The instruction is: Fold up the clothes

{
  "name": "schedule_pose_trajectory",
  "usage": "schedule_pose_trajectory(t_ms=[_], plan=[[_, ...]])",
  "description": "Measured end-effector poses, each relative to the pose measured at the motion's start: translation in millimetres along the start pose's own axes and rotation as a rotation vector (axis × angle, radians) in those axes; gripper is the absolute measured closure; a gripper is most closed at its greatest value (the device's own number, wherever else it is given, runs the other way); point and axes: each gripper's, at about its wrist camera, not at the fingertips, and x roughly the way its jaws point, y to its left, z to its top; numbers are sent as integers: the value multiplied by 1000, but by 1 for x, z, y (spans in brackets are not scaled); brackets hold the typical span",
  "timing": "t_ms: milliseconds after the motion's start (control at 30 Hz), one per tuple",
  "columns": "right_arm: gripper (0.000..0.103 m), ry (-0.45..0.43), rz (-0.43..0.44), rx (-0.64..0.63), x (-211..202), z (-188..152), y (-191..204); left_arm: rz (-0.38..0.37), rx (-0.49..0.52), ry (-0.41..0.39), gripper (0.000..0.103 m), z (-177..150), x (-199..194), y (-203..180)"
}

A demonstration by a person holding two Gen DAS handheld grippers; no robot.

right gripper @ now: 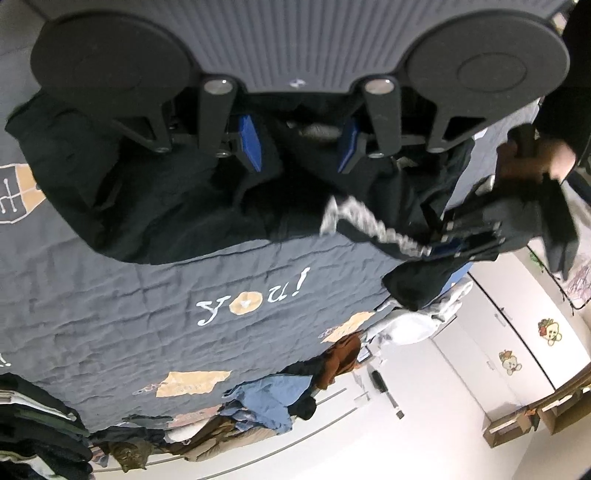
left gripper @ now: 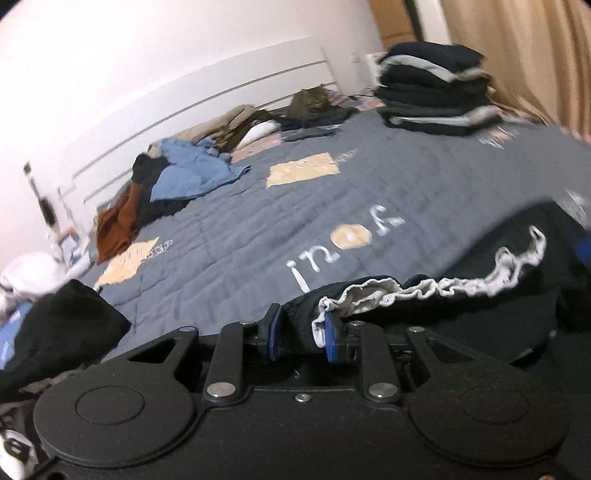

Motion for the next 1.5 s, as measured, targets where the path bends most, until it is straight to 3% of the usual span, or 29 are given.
schedule_pose_trajectory(t_ms=[200, 367, 567, 1000, 1100, 1300, 1400, 1500], plan=[[59, -55, -32, 46, -11, 5, -14, 83, -167, 68, 79, 21, 63, 28], [59, -82, -63, 77, -22, 10, -29, 113, -289, 176, 76, 23, 96, 38], [59, -64, -101, 72, -33, 10, -46, 144, -345, 120, 75, 13, 54, 29], [59, 91, -97, -129, -35, -12, -36, -43, -608, 13, 63, -24, -82, -38], [58, 113, -63, -85, -36, -17, -40, -64, -624, -13, 60, -30, -92, -55], [58, 120, -55, -87, -48, -24, -45, -175, -630, -31, 57, -34, -92, -80], [58, 123, -32, -34, -51, -25, -54, -178, -603, -41, 49, -34, -92, -86], [58, 124, -20, 19, -50, -26, -60, -173, -590, -40, 49, -35, -90, -89]])
